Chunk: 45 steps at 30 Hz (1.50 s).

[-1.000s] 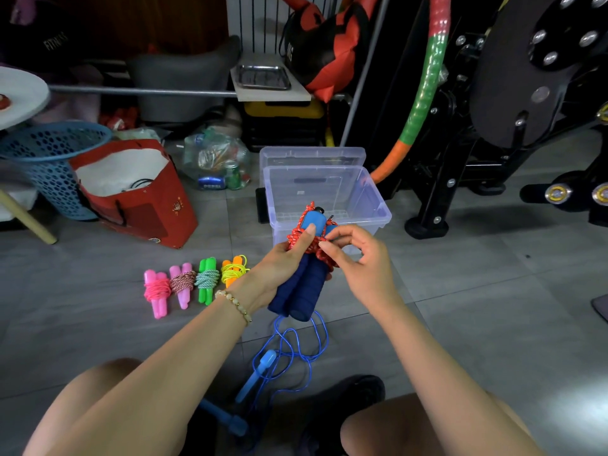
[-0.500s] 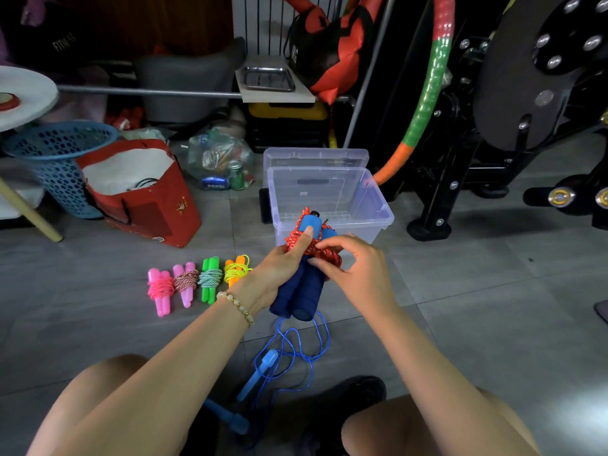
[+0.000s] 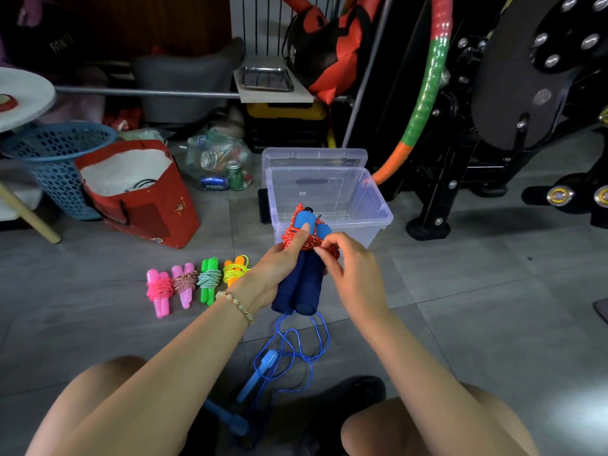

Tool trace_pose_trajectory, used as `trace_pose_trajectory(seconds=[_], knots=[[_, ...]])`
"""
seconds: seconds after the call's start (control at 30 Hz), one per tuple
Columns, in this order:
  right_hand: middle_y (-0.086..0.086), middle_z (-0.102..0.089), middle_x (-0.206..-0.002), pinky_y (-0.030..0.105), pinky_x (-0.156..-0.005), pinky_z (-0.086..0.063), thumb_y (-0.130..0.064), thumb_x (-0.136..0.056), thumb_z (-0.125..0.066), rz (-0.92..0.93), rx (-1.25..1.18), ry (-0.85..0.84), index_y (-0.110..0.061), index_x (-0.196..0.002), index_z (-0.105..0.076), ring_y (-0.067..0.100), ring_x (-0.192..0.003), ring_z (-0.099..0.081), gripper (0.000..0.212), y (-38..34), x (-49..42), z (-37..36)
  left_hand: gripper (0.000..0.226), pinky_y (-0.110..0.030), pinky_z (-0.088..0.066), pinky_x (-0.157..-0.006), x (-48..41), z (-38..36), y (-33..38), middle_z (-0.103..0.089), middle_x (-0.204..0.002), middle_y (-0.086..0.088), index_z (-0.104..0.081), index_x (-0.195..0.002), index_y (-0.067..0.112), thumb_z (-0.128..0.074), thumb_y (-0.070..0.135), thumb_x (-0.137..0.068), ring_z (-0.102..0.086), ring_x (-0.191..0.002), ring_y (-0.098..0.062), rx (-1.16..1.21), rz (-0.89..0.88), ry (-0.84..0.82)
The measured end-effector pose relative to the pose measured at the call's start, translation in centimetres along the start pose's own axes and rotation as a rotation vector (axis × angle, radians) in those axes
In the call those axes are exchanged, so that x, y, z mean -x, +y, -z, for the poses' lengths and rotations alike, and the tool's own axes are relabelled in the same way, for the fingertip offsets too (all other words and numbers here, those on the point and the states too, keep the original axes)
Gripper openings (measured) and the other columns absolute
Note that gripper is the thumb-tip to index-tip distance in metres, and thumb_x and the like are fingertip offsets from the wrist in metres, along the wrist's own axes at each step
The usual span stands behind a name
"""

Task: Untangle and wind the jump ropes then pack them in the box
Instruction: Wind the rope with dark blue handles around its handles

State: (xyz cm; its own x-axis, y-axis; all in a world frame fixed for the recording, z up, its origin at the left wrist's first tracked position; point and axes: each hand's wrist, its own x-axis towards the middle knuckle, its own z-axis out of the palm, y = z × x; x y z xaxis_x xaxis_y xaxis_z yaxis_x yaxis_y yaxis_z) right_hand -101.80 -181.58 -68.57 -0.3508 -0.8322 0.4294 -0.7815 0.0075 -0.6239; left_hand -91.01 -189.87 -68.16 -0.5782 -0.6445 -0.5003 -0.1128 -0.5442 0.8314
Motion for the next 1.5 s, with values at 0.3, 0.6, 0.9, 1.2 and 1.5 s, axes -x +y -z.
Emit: trace_pose_trajectory(seconds=[0.3,0.6,0.9,1.2,1.5], knots=[[0.002,-0.043,-0.119,0.002,-0.095,-0.026,-0.015,-0.090,-0.053,-0.077,-0.224,-0.053,-0.007,-0.088,-0.058,-0.016,-0.107,-0.041,0.009,0.7,0.3,-0.8,0.044,-0.018,-0.048,-0.043,-0.4,0.3,0.0,-0.069,-0.057,0.001,-0.065,-0.100,0.012,-0.060,0.053,-0.084,-0.064,-0.045,-0.010,0.228,0.107,0.065],[0.002,-0.063,-0.114,0.026,-0.102,-0.040,-0.012,-0.096,-0.048,-0.445,-0.911,-0.038,-0.016,-0.096,-0.062,0.006,-0.106,-0.058,0.015,-0.7,-0.9,0.6,0.045,-0.022,-0.056,-0.055,-0.4,0.8,1.3,-0.073,-0.077,-0.002,-0.063,-0.101,0.014,-0.046,0.055,-0.090,-0.069,-0.062,-0.012,0.409,-0.062,-0.063],[0.002,-0.063,-0.119,0.032,-0.090,-0.051,-0.035,-0.089,-0.060,-0.790,-0.887,-0.200,-0.017,-0.122,-0.051,0.015,-0.106,-0.062,0.038,-0.8,-1.4,-2.4,0.054,-0.035,-0.053,-0.089,-0.9,2.1,-0.5,-0.071,-0.110,-0.002,-0.056,-0.126,0.020,-0.048,0.056,-0.086,-0.067,-0.102,-0.019,0.068,-0.160,-0.031],[0.004,-0.068,-0.090,0.019,-0.063,-0.053,-0.006,-0.084,-0.066,-0.899,-1.020,-0.247,-0.005,-0.107,-0.063,0.012,-0.077,-0.064,0.023,1.1,-3.7,-8.3,0.040,-0.036,-0.055,-0.082,-4.8,8.3,-1.2,-0.070,-0.099,-0.002,-0.064,-0.101,0.019,-0.050,0.055,-0.089,-0.066,-0.088,-0.017,-0.154,-0.053,0.152],[0.009,-0.068,-0.098,0.023,-0.071,-0.055,-0.001,-0.084,-0.064,-1.065,-1.076,-0.337,-0.002,-0.115,-0.062,0.019,-0.087,-0.064,0.031,8.6,-4.2,-20.5,0.044,-0.031,-0.055,-0.075,-13.7,14.5,-7.4,-0.067,-0.099,0.000,-0.058,-0.116,0.016,-0.042,0.051,-0.095,-0.064,-0.086,-0.013,-0.001,0.150,0.203]])
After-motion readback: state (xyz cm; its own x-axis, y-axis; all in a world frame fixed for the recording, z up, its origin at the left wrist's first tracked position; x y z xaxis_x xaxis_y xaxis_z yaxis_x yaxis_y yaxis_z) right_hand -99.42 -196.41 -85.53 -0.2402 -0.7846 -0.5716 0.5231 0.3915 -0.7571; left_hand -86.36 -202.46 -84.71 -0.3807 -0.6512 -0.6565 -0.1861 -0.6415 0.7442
